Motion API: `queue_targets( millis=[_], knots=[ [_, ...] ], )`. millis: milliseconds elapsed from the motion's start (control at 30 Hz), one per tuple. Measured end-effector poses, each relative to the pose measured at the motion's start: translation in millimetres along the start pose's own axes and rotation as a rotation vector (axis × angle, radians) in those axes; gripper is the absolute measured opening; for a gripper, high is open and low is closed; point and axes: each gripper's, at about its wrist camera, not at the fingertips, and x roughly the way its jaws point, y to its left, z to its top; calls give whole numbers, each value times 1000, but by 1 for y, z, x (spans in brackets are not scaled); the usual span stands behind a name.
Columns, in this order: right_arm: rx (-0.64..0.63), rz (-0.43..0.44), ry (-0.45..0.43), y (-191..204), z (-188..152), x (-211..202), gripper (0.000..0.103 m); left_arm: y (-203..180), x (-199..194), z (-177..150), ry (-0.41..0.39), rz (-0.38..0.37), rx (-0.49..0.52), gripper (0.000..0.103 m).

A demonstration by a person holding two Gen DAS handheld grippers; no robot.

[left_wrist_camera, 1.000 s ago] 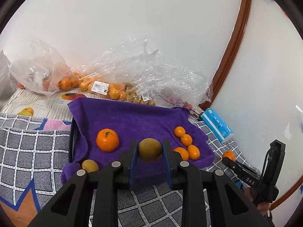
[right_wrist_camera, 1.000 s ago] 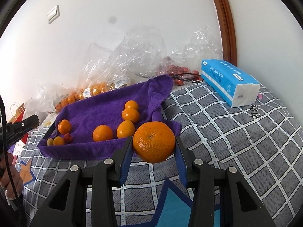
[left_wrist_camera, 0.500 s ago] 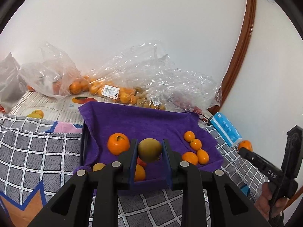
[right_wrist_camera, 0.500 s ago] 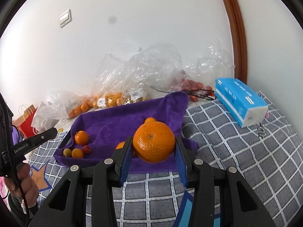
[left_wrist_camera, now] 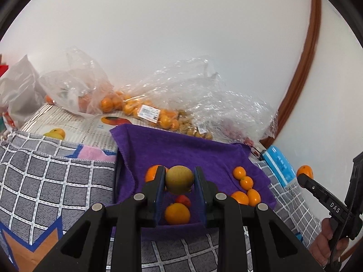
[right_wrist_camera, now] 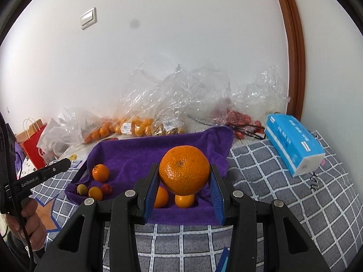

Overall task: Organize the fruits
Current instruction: 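Carry the orange and the small yellow fruit over the purple towel, then lower both fruits onto the towel and open both grippers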

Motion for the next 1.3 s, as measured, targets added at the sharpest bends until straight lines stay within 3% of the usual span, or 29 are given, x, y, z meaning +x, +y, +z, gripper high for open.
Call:
queue_targets(
  millis=[167, 733, 1100, 1300],
  knots=[
    [1, 12, -5, 0, 8, 6, 42, 14, -1, 4, -15, 12, -45, 24],
    [-48, 75, 12, 19, 30, 48, 42, 21, 14, -1, 10, 47, -56, 24],
    [-47, 105, 161, 25, 1, 109, 42, 22, 25, -5, 56, 43, -71, 24],
    [-43, 122, 201, 24, -5, 120, 42, 15, 32, -8, 82, 31, -51, 24]
  ],
)
